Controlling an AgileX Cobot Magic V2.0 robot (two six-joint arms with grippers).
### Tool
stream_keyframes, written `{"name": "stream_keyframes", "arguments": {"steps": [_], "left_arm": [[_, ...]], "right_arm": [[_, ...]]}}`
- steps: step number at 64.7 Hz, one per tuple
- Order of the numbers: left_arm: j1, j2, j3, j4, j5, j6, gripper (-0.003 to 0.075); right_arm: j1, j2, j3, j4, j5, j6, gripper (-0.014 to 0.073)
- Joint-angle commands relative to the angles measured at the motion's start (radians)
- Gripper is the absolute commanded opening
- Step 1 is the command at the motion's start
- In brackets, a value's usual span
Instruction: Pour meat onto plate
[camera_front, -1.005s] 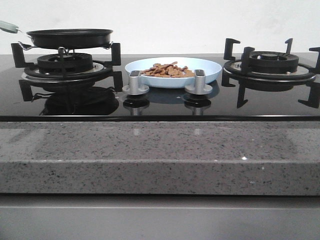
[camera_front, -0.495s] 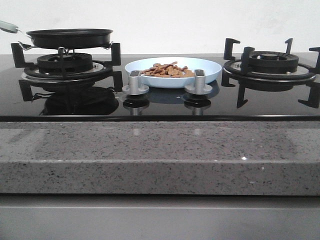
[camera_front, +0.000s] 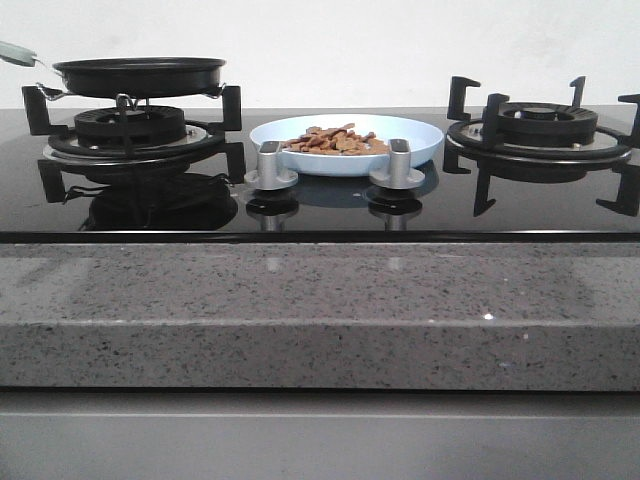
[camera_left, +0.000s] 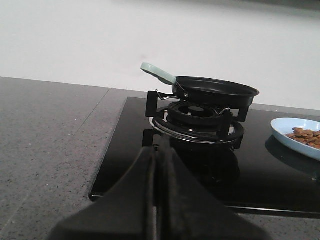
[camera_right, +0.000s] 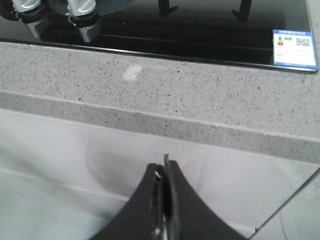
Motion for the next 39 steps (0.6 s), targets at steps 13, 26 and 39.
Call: {"name": "stream_keyframes", "arguments": {"steps": [13,26,39], "left_arm": [[0.002,-0.015,0.007,0.002,-0.084,-0.011,-0.002],[0.002,-0.015,0.007,0.002,-0.084,-0.011,-0.002],[0.002,-0.015,0.007,0.002,-0.084,-0.011,-0.002]], "right_arm": [[-0.044,0.017,0.105,-0.065,-0.55,-0.009,-0.012],[-0.134,-0.015,0.351,-0.074,-0.859,-0.009,-0.012],[-0.138,-0.015,0.493,-0.074,-1.055,-0.009,-0.012]]}}
